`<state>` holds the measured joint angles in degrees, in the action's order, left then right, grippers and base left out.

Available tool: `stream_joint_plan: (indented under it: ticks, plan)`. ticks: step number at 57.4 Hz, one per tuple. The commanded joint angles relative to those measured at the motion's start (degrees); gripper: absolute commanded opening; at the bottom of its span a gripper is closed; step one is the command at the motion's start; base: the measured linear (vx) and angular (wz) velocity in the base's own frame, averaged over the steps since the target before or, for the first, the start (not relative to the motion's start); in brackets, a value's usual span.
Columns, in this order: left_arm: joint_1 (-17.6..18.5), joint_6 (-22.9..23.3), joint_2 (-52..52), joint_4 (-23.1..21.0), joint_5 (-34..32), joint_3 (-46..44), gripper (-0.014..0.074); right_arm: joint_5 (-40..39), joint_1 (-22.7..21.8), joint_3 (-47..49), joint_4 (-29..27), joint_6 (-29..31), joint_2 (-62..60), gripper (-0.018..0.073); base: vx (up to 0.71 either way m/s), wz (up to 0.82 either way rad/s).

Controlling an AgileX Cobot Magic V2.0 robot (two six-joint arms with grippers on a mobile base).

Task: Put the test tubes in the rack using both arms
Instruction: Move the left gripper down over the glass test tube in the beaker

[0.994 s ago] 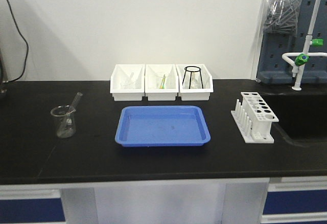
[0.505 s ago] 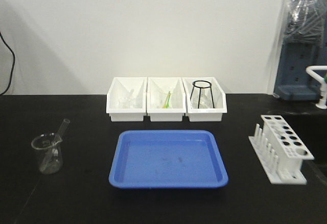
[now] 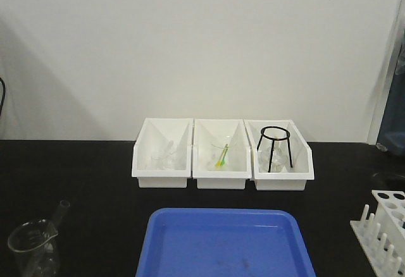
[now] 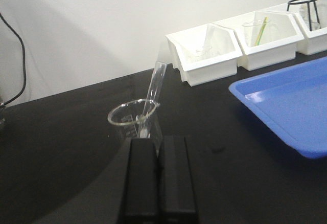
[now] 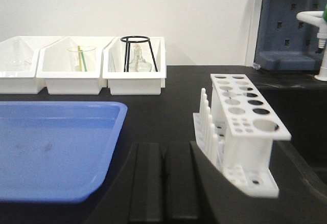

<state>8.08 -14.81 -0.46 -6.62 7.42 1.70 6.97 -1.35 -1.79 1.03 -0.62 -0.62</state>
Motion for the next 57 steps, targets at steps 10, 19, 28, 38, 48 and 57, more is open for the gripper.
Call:
stream_joint_plan:
  ticks: [10, 19, 28, 38, 48, 57]
  plan:
    - [-0.1, 0.5, 0.0, -0.5, -4.7, 1.6, -0.0020, -4.7, 0.0, -0.6, 0.1, 0.6, -0.4, -0.0007, 0.27, -0.08]
    - [-0.1, 0.5, 0.0, -0.5, -4.7, 1.6, -0.0020, -4.7, 0.0, -0.6, 0.1, 0.6, -0.4, -0.0007, 0.16, -0.10]
    - [-0.1, 0.5, 0.0, -0.5, -4.7, 1.6, -0.0020, -4.7, 0.0, -0.6, 0.1, 0.6, -0.4, -0.0007, 0.07, -0.03]
    - [-0.1, 0.5, 0.0, -0.5, -4.7, 1.6, -0.0020, -4.7, 0.0, -0.6, 0.1, 0.6, -0.4, -0.0007, 0.01, -0.01]
    - [-0.1, 0.5, 0.0, -0.5, -4.7, 1.6, -0.0020, -4.7, 0.0, -0.6, 0.1, 0.6, -0.4, -0.0007, 0.00, 0.00]
    - [-0.1, 0.5, 0.0, -0.5, -4.7, 1.6, -0.0020, -4.7, 0.0, -0.6, 0.1, 0.6, -0.4, -0.0007, 0.00, 0.00]
